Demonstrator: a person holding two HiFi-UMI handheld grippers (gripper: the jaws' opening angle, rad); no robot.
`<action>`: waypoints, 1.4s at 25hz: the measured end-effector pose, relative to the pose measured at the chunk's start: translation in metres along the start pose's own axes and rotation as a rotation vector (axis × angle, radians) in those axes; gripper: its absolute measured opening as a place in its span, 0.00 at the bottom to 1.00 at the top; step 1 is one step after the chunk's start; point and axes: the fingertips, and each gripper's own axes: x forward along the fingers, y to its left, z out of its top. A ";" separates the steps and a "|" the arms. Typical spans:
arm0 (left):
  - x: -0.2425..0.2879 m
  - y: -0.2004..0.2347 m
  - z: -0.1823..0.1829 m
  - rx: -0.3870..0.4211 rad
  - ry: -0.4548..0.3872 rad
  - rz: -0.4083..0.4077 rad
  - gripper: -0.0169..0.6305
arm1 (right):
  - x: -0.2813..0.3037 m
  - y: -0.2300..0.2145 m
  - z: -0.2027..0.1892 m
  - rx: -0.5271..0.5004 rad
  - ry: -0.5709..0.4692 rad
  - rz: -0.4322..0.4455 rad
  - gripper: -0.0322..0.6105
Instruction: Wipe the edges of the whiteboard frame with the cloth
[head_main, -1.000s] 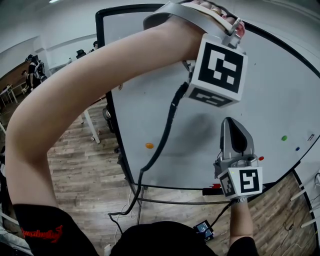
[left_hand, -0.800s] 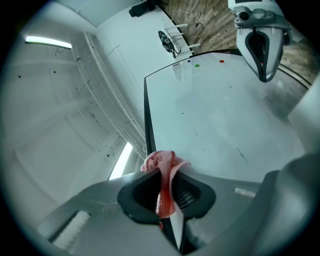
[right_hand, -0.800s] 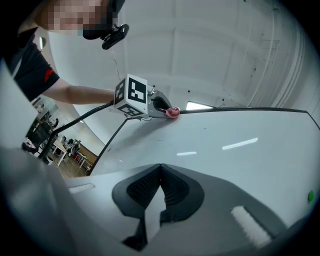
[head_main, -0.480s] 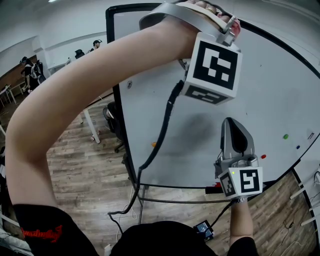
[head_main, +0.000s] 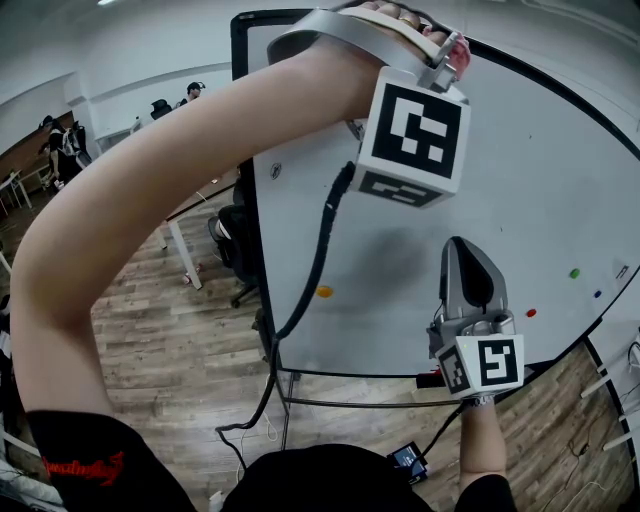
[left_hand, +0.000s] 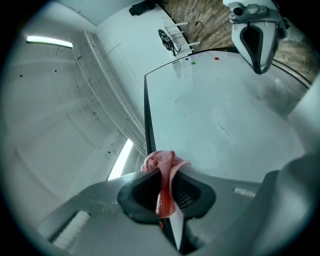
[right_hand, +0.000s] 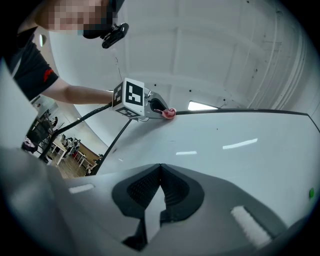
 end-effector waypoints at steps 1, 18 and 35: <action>-0.001 -0.001 -0.003 -0.001 0.002 -0.001 0.10 | 0.001 0.002 0.000 0.000 0.000 0.000 0.05; -0.018 -0.012 -0.047 0.021 0.067 -0.014 0.10 | 0.011 0.031 -0.003 0.013 -0.003 0.037 0.05; -0.037 -0.018 -0.089 0.047 0.151 -0.042 0.10 | 0.017 0.063 -0.001 0.041 -0.004 0.104 0.05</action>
